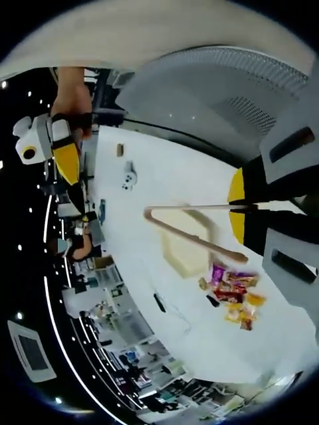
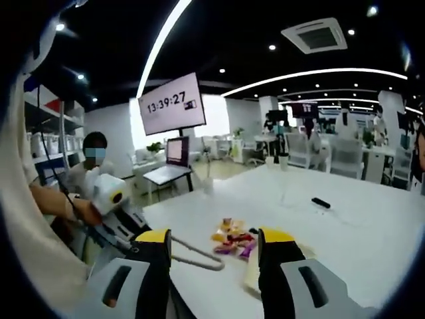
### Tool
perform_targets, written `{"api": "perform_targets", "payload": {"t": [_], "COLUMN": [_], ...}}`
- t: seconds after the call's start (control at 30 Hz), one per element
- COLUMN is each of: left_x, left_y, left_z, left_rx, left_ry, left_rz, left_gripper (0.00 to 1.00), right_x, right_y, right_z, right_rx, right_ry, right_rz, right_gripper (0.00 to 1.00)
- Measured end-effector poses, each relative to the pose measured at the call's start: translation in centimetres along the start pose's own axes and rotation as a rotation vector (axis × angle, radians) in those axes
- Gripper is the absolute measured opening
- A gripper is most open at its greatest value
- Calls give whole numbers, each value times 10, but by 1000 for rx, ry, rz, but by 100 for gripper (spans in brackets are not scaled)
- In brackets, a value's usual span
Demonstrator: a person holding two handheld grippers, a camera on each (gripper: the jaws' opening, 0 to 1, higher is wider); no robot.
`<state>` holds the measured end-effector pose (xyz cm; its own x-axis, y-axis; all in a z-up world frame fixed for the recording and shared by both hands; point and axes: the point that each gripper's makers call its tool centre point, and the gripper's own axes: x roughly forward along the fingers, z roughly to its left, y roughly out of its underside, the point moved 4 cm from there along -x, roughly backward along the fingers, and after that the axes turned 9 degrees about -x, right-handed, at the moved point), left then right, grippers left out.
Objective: Place the target food into the container with the food tongs after gripping and lifting it, then release it inside without dropping or visibly crushing the food.
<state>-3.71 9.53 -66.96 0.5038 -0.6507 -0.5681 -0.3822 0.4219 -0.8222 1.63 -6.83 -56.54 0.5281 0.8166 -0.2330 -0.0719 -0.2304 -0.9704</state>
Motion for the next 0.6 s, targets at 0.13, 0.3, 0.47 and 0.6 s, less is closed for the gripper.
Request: {"api": "perform_targets", "payload": {"t": [0.13,0.3,0.47,0.6], "left_x": [-4,-8,-16,-24], "left_y": [-4,-10,-26,-44], "left_z": [-2,-7,-13,-12], "left_rx": [10,57,153,160], "left_ry": [38,97,142,171], "left_rz": [-4,-4,13,-41], "left_gripper": [0,0,0,0], "right_x": [4,8,15,23], "right_y": [-8,-14,-11,-13], "right_z": [13,33,44,49], "right_rx": [-90,-173,-225,-258], "right_ry": [-68,-157,-216,-248], "right_rz": [7,17,48,62], "right_gripper": [54,56,57,57]}}
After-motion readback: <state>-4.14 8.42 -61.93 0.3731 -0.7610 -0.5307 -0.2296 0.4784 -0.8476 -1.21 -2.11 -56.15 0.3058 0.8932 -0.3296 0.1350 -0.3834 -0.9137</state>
